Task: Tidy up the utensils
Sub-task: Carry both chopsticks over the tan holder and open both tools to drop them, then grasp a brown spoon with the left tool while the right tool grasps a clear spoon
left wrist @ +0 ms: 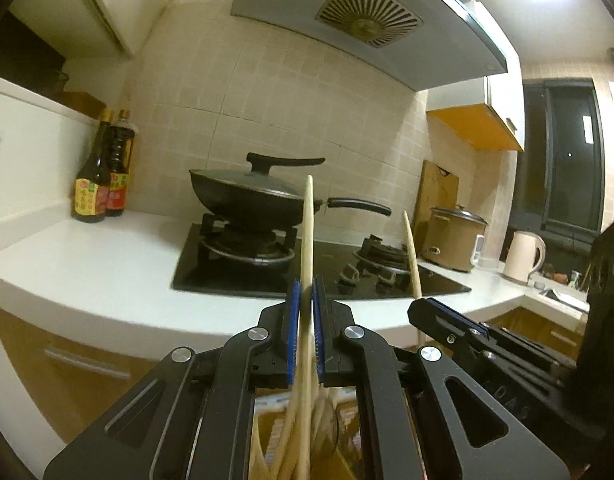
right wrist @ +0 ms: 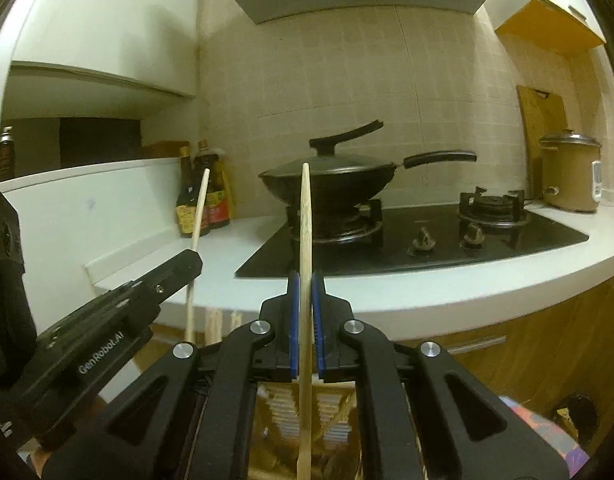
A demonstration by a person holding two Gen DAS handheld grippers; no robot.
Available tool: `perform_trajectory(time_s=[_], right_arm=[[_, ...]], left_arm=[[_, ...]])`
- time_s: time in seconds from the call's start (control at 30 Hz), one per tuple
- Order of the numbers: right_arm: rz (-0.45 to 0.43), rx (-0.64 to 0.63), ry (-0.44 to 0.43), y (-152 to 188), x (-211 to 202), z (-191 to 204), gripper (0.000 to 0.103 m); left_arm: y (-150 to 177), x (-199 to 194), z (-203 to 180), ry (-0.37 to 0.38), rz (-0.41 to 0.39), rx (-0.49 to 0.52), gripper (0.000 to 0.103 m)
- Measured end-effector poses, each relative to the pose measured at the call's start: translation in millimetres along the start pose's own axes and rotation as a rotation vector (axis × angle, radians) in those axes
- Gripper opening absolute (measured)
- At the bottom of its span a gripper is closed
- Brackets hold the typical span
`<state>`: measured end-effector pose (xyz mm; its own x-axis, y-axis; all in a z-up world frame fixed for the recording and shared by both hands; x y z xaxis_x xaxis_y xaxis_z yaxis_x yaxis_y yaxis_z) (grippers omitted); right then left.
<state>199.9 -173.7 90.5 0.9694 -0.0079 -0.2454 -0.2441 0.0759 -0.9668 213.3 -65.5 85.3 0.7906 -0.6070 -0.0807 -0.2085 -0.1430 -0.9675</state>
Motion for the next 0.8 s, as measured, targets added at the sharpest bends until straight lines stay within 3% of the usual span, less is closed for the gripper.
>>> perform_trajectory(time_s=[0.07,0.2,0.23,0.3,0.33,0.47,0.6,0.7,0.8], right_arm=[[0.051,0.042,-0.057,7.1,-8.6,-7.5,0.009],[0.092,0.063,-0.087,17.5,-35.9,-20.4,0.027],[0.101,0.064,-0.095,20.3,-43.8,-22.8,0.031],[0.129,0.044,-0.091,28.7,-63.7,-27.2,0.053],[0.138,0.034,-0.087,35.0,-77.7,-30.3,0.056],[0.210,-0.002,-0.052,64.0,-110.7,-38.2,0.056],[0.401,-0.040,0.005,112.7,-125.5,-49.9,0.055],[0.557,-0.056,0.037,147.6,-128.6,-56.3,0.041],[0.719,-0.058,0.025,183.8,-129.7,-57.8,0.034]], left_arm=[[7.2,-9.5,-0.6,0.020,0.014,-0.011,0.024],[16.5,-30.5,-1.8,0.034,0.034,-0.036,0.032],[17.7,-38.3,-2.6,0.044,0.039,-0.049,0.040],[20.2,-51.5,-5.1,0.062,0.057,-0.063,0.055],[22.2,-61.1,-7.7,0.075,0.067,-0.069,0.057],[36.5,-89.2,-18.3,0.102,0.137,-0.099,0.063],[73.7,-110.9,-32.0,0.106,0.302,-0.139,0.065],[107.1,-118.9,-41.2,0.095,0.438,-0.156,0.065],[143.7,-121.4,-48.2,0.065,0.591,-0.169,0.063]])
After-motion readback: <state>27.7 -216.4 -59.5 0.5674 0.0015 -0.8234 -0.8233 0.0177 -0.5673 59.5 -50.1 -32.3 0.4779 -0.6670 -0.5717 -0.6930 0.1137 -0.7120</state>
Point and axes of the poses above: each gripper's, at about its wrist camera, not at the fingertips, and x roughly the way its jaws point, z to its left, y to its underside, the point moved 6 cm from there along x, roughly the way its jaws point, and after that the axes turned 13 degrees about y, right-handed, at the moved point
